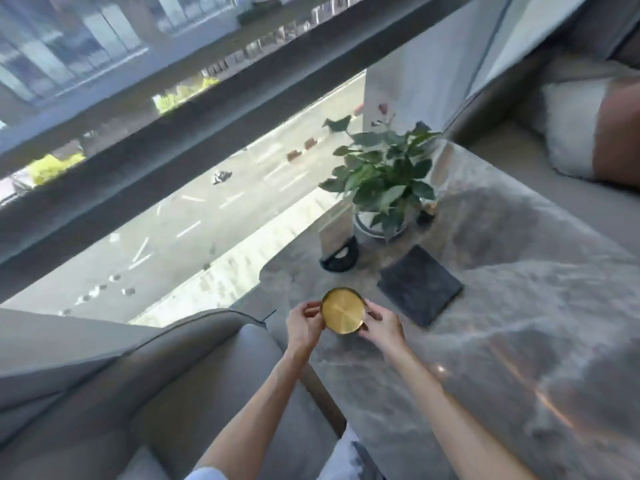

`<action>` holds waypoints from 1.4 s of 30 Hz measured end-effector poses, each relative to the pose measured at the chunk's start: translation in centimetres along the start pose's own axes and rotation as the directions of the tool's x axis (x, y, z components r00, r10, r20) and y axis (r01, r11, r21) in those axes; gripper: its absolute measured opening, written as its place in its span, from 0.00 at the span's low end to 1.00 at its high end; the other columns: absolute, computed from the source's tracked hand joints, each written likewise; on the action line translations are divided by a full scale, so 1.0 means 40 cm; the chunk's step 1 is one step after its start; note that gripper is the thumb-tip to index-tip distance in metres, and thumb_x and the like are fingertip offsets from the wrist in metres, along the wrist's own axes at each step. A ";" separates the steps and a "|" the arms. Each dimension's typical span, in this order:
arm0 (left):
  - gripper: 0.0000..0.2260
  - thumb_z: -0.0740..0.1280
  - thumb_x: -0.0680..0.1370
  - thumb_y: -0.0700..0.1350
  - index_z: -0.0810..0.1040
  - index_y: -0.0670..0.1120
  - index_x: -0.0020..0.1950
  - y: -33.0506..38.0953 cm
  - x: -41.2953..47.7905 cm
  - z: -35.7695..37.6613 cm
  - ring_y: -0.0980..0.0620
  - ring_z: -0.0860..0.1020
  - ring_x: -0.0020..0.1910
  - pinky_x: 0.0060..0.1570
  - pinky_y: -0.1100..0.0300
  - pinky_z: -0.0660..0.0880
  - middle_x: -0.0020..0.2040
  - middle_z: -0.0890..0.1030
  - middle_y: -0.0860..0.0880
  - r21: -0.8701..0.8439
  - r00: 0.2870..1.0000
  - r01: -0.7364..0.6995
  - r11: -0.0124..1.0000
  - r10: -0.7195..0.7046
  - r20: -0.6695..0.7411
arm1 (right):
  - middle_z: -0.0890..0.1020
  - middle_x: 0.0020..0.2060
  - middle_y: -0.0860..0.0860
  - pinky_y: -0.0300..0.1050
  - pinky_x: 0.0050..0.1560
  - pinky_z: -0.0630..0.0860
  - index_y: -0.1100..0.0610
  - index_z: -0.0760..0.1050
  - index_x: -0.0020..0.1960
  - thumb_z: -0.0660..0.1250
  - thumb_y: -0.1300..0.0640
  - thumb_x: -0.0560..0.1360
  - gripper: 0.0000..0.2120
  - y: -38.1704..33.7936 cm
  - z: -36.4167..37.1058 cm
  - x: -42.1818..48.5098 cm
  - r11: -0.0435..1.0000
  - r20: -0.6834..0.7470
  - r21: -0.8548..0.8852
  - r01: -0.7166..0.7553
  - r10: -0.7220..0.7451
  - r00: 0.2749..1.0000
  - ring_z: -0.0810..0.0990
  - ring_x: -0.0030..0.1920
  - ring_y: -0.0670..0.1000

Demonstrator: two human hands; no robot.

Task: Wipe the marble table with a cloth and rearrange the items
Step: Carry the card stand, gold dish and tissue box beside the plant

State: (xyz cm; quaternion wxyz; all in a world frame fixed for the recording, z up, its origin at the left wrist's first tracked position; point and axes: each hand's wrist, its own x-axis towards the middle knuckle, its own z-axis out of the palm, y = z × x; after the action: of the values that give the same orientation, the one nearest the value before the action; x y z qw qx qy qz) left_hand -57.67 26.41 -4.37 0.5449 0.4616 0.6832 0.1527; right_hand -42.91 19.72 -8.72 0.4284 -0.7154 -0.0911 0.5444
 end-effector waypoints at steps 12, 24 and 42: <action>0.09 0.66 0.72 0.35 0.78 0.48 0.48 -0.042 0.227 -0.060 0.53 0.79 0.37 0.35 0.65 0.75 0.38 0.81 0.48 0.048 0.999 0.036 0.998 -0.036 0.002 | 0.80 0.57 0.51 0.50 0.52 0.82 0.56 0.76 0.66 0.66 0.66 0.76 0.19 -0.067 0.176 0.167 0.977 -0.083 -0.191 -0.096 0.082 0.993 0.80 0.52 0.51; 0.13 0.64 0.72 0.34 0.74 0.43 0.56 -0.063 0.229 -0.015 0.48 0.79 0.43 0.46 0.52 0.78 0.44 0.80 0.46 0.086 0.996 0.085 0.993 -0.087 0.024 | 0.78 0.61 0.44 0.42 0.65 0.71 0.50 0.78 0.64 0.62 0.65 0.78 0.19 -0.089 0.152 0.181 0.878 -0.045 -0.477 -0.034 0.014 0.999 0.76 0.61 0.46; 0.11 0.65 0.75 0.35 0.74 0.43 0.57 -0.081 0.213 0.055 0.49 0.79 0.43 0.36 0.65 0.71 0.46 0.81 0.42 0.075 0.994 -0.018 0.997 0.009 0.113 | 0.80 0.62 0.52 0.40 0.66 0.68 0.56 0.78 0.64 0.66 0.61 0.77 0.15 -0.095 0.078 0.144 0.873 -0.213 -0.483 -0.061 -0.050 0.976 0.77 0.65 0.52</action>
State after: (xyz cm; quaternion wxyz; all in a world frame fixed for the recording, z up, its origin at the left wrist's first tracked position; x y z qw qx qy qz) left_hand -57.06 30.84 -12.59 0.5634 0.4945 0.6536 0.1042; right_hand -42.06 27.11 -10.15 0.2403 -0.8558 -0.1756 0.4231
